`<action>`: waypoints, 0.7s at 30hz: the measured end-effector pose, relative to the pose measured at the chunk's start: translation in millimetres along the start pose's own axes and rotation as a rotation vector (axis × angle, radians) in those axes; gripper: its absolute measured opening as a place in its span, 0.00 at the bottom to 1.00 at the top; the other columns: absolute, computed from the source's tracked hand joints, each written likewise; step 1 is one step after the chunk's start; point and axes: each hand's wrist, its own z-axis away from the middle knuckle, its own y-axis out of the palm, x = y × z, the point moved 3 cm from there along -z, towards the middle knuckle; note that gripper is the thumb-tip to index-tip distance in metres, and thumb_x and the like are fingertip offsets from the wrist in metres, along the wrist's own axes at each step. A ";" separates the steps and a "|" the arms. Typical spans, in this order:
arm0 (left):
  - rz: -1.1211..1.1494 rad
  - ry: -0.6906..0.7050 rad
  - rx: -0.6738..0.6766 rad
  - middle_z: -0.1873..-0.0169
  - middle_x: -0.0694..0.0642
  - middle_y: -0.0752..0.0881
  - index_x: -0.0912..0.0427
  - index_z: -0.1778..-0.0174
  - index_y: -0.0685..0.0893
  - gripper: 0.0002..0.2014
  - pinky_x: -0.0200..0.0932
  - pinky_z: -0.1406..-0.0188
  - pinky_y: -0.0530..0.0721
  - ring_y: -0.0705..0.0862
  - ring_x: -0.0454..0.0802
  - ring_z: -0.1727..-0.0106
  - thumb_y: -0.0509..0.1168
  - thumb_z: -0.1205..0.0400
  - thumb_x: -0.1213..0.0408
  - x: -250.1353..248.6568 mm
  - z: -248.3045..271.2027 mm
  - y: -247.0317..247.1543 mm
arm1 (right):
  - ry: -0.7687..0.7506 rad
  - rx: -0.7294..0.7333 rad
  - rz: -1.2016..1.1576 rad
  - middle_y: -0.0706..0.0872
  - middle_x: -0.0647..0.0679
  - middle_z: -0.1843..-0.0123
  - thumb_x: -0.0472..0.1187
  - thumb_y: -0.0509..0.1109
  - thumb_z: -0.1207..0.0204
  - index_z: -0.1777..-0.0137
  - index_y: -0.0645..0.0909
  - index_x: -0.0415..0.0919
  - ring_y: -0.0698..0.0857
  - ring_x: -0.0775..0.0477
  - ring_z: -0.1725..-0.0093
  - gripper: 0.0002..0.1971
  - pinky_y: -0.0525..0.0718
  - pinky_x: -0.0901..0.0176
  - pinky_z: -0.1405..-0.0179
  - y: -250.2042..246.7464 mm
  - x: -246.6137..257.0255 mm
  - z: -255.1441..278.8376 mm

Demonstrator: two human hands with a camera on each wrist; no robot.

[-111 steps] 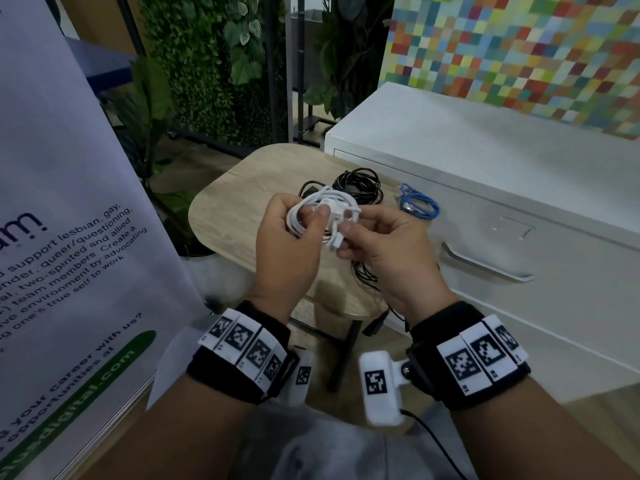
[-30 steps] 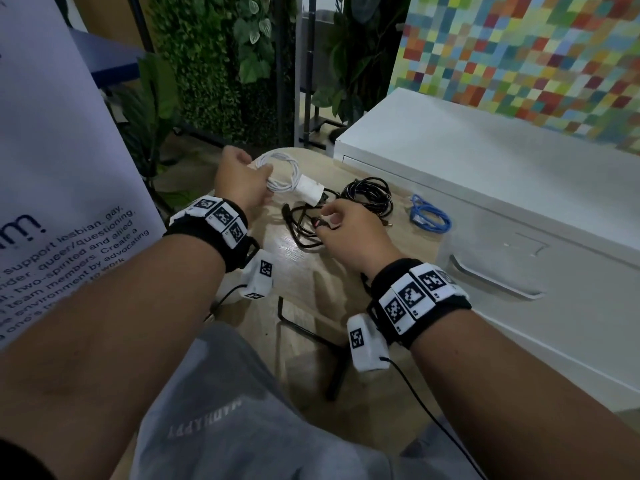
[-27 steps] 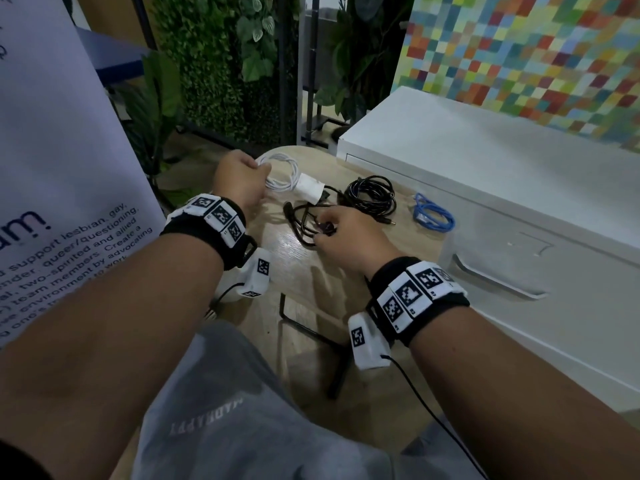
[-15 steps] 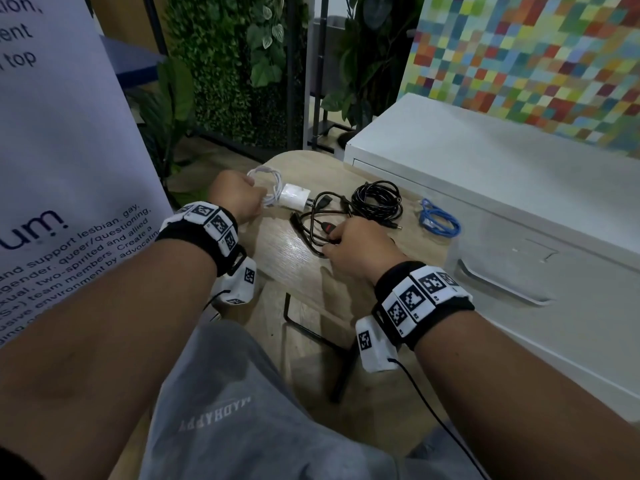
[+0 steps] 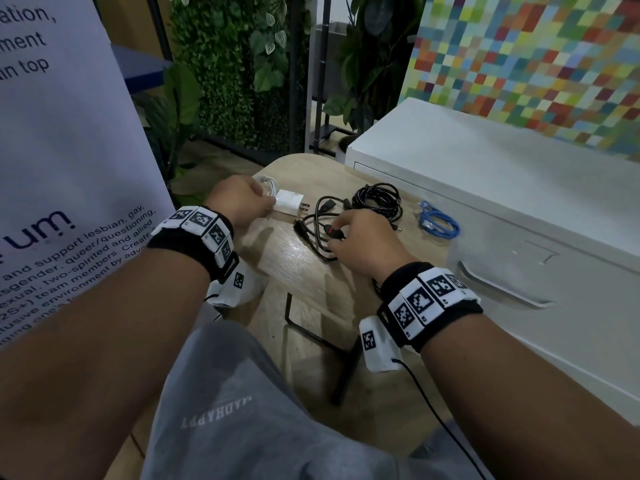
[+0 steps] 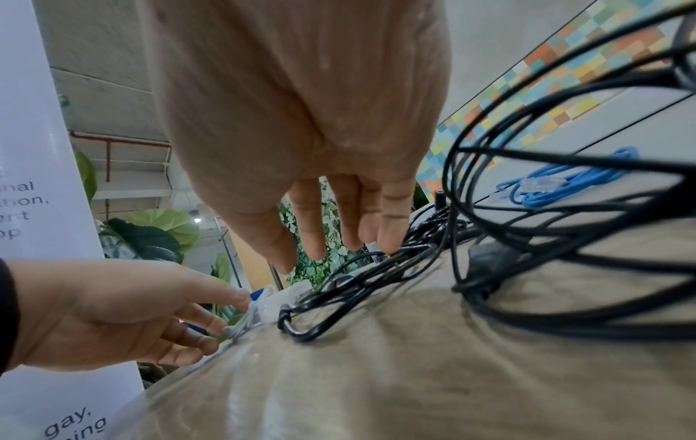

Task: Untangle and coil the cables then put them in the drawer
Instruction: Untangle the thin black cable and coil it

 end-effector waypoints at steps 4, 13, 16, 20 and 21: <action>0.033 0.063 -0.062 0.32 0.57 0.85 0.49 0.46 0.87 0.13 0.51 0.33 0.84 0.85 0.56 0.36 0.78 0.22 0.50 -13.7 19.4 -3.9 | -0.057 -0.051 -0.017 0.85 0.55 0.44 0.42 0.74 0.20 0.40 0.89 0.50 0.82 0.57 0.54 0.10 0.75 0.68 0.60 -14.4 3.0 3.6; 0.147 0.347 0.101 0.56 0.44 0.88 0.43 0.54 0.87 0.04 0.41 0.56 0.82 0.86 0.42 0.54 0.76 0.20 0.53 -71.9 101.5 23.4 | 0.078 0.041 0.116 0.83 0.57 0.38 0.49 0.83 0.28 0.42 0.86 0.61 0.81 0.54 0.42 0.16 0.71 0.63 0.45 -77.5 -47.7 46.8; 0.212 0.380 0.246 0.57 0.46 0.89 0.43 0.52 0.89 0.04 0.42 0.57 0.85 0.88 0.44 0.55 0.76 0.19 0.57 -82.7 125.4 44.0 | 0.152 0.117 0.124 0.82 0.53 0.28 0.50 0.85 0.31 0.34 0.84 0.63 0.82 0.51 0.37 0.25 0.75 0.59 0.42 -73.6 -73.7 60.5; 0.309 0.357 0.432 0.51 0.48 0.90 0.43 0.45 0.90 0.09 0.52 0.42 0.90 0.90 0.47 0.52 0.76 0.19 0.59 -88.2 146.6 71.2 | 0.184 0.123 0.084 0.83 0.50 0.28 0.45 0.84 0.31 0.23 0.78 0.61 0.84 0.46 0.33 0.35 0.81 0.56 0.37 -57.2 -89.7 73.7; 0.299 0.344 0.450 0.46 0.46 0.89 0.42 0.40 0.88 0.12 0.52 0.40 0.89 0.89 0.46 0.48 0.76 0.18 0.59 -87.8 149.6 77.6 | 0.178 0.120 0.063 0.85 0.51 0.34 0.43 0.83 0.30 0.26 0.80 0.59 0.85 0.47 0.37 0.32 0.82 0.57 0.40 -50.5 -91.7 75.0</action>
